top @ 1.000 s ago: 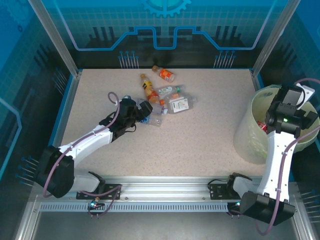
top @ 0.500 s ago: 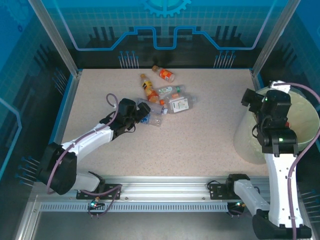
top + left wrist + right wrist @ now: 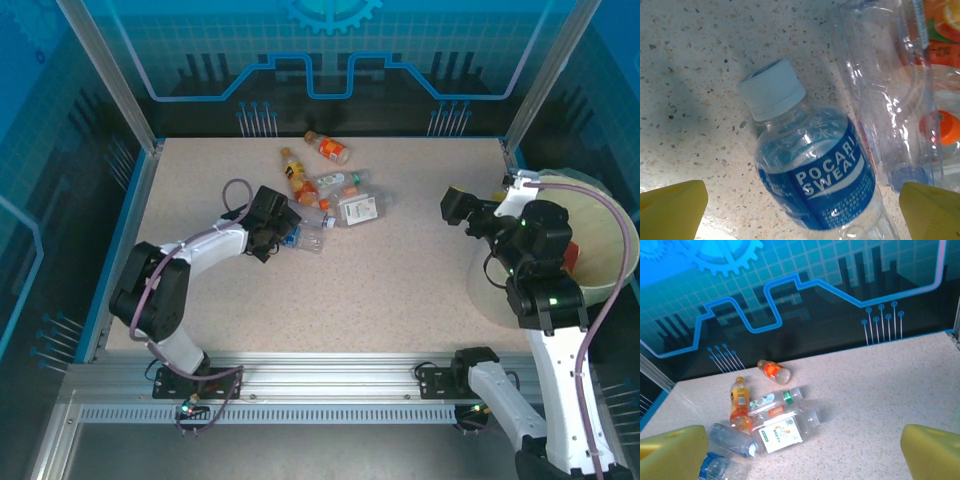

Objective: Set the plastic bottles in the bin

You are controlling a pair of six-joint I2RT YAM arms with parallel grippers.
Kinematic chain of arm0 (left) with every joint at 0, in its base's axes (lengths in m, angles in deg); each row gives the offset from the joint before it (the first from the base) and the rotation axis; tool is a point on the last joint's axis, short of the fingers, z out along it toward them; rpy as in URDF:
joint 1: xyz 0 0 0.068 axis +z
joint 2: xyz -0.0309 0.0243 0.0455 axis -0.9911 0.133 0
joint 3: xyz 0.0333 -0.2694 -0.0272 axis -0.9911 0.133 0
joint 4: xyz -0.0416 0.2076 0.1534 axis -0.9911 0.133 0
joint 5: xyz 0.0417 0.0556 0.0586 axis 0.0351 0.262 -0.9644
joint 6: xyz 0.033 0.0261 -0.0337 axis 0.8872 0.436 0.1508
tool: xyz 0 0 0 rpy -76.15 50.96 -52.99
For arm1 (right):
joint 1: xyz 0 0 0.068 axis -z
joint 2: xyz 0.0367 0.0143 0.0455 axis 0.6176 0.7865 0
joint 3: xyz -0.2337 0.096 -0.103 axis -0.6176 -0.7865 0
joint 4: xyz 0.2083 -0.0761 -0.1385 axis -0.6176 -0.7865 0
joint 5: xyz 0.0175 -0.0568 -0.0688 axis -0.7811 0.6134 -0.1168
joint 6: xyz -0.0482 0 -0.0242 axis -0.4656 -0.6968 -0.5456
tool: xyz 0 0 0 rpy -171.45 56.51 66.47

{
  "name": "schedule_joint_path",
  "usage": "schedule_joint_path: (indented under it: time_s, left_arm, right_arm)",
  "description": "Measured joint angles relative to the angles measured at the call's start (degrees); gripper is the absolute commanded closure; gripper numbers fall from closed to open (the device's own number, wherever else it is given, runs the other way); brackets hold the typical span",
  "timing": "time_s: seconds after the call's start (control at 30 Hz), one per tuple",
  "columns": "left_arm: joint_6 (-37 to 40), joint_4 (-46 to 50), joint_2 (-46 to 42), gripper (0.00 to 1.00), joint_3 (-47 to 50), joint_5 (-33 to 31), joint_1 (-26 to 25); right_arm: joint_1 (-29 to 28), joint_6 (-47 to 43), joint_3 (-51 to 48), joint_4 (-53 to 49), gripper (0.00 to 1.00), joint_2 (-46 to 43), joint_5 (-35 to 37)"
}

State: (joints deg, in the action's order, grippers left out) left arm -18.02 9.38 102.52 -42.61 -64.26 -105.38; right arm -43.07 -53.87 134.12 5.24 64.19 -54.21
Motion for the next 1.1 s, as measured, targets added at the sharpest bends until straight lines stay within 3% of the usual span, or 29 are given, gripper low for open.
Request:
schedule_joint_path:
  time_s: [0.43,0.67,0.9,1.1]
  left_arm:
    - [-3.1,0.8,8.7,0.13,-3.8,-0.1,0.0]
    - [-0.3,0.4,9.3,0.36,-3.8,0.2,0.0]
    - [3.4,-5.0,8.0,0.46,-0.5,2.0,0.4]
    - [6.9,-11.8,6.1,0.52,3.3,4.2,0.5]
  right_arm:
    - [0.0,0.0,0.0,0.2,0.0,-1.8,-2.7]
    - [-0.3,-0.9,0.0,1.7,0.0,-0.3,-10.1]
    - [-4.5,-1.8,-0.6,4.6,0.0,1.9,-16.2]
    - [-8.5,-3.5,-1.2,5.7,0.0,3.7,-17.3]
